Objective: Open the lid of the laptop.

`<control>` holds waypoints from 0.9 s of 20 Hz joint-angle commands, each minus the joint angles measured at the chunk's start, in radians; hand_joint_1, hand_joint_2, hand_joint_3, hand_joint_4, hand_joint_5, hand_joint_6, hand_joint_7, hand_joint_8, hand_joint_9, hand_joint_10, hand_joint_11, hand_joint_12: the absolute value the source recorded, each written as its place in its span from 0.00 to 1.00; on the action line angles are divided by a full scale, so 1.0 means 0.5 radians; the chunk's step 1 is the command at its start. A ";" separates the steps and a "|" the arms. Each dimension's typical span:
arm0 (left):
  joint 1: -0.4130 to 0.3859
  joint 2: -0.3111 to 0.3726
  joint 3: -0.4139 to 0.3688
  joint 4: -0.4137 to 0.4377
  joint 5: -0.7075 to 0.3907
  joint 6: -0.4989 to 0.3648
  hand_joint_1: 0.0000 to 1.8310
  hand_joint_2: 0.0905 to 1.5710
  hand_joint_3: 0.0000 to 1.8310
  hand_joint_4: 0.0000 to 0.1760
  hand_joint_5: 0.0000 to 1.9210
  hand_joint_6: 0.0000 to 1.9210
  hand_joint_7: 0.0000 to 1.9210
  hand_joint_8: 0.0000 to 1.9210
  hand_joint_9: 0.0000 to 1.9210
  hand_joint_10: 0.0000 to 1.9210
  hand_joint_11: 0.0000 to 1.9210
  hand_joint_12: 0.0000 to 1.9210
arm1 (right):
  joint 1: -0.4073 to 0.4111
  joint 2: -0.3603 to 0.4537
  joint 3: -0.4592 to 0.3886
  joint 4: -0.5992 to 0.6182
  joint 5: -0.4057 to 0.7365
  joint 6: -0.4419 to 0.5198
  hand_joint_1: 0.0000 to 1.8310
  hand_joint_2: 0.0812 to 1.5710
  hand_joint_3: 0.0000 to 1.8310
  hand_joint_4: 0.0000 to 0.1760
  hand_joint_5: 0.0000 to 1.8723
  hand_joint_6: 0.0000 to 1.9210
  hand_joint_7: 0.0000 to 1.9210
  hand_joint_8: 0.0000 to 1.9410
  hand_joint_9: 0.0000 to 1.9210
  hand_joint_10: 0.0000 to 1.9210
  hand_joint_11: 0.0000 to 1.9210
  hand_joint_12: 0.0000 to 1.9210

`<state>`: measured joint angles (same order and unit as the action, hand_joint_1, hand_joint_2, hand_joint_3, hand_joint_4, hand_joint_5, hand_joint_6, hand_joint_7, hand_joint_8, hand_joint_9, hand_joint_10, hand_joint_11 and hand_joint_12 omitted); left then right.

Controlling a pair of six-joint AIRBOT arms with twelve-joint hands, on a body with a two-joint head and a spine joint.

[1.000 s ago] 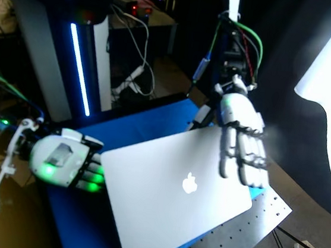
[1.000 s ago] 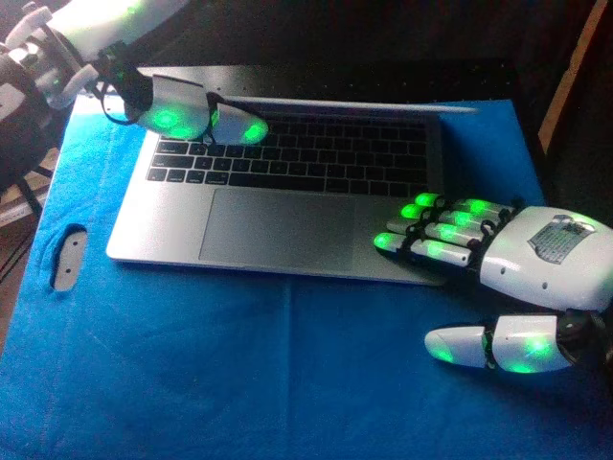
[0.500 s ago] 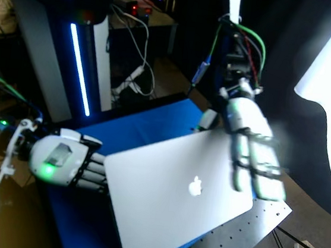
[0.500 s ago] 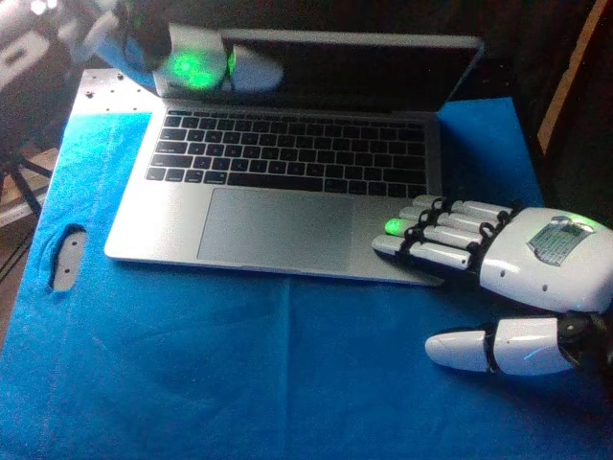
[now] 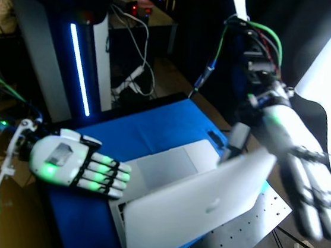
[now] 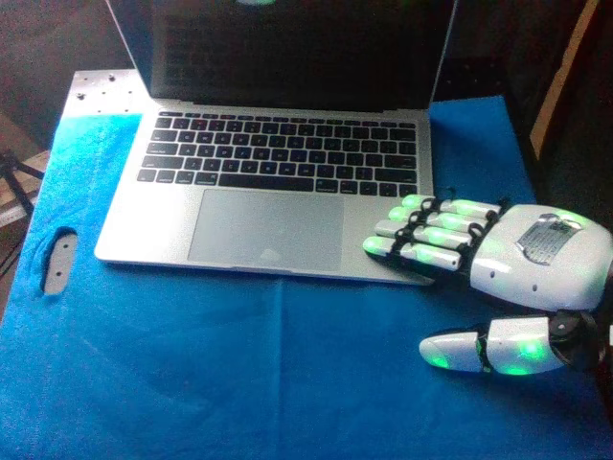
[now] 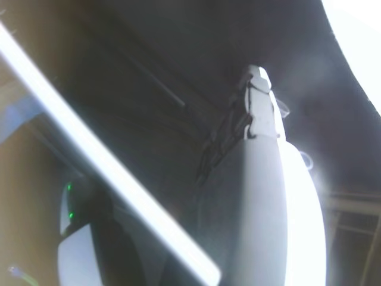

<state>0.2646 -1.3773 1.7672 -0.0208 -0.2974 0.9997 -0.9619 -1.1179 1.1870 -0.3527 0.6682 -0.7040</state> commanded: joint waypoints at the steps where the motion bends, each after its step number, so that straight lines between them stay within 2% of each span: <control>1: -0.058 -0.001 0.057 -0.042 -0.153 0.070 0.45 0.61 0.00 1.00 0.00 0.00 0.00 0.00 0.00 0.00 0.00 0.00 | 0.009 -0.047 -0.013 -0.103 0.066 0.030 0.00 0.81 0.00 0.00 0.01 0.00 0.00 0.00 0.00 0.00 0.05 0.02; 5: -0.157 -0.072 0.234 -0.065 0.005 0.264 0.43 0.60 0.00 1.00 0.00 0.00 0.00 0.00 0.00 0.00 0.00 0.00 | 0.039 -0.085 0.017 -0.136 0.067 0.031 0.00 0.82 0.00 0.00 0.00 0.00 0.00 0.00 0.00 0.00 0.04 0.02; 9: -0.264 -0.163 0.470 -0.066 0.213 0.353 0.41 0.60 0.00 1.00 0.00 0.00 0.00 0.00 0.00 0.00 0.00 0.00 | 0.096 -0.150 0.048 -0.207 0.068 0.034 0.00 0.83 0.00 0.00 0.01 0.00 0.00 0.00 0.00 0.00 0.04 0.02; 10: -0.273 -0.192 0.535 -0.066 0.246 0.353 0.44 0.60 0.00 1.00 0.00 0.00 0.00 0.00 0.00 0.00 0.00 0.00 | 0.103 -0.163 0.052 -0.221 0.070 0.034 0.00 0.83 0.00 0.00 0.00 0.00 0.00 0.00 0.00 0.00 0.03 0.02; 16: -0.288 -0.215 0.621 -0.130 0.294 0.356 0.43 0.59 0.00 1.00 0.00 0.00 0.00 0.00 0.00 0.00 0.00 0.00 | 0.121 -0.191 0.057 -0.279 0.077 0.077 0.00 0.84 0.00 0.00 0.00 0.00 0.00 0.00 0.00 0.00 0.02 0.01; 18: -0.289 -0.225 0.635 -0.131 0.310 0.359 0.44 0.58 0.00 1.00 0.00 0.00 0.00 0.00 0.00 0.00 0.00 0.00 | 0.121 -0.202 0.106 -0.362 0.081 0.265 0.00 0.83 0.00 0.00 0.00 0.00 0.00 0.00 0.00 0.00 0.00 0.01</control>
<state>0.1402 -1.4902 2.0712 -0.0948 -0.0273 1.1648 -0.9020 -1.1973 1.2568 -0.5098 0.6678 -0.5728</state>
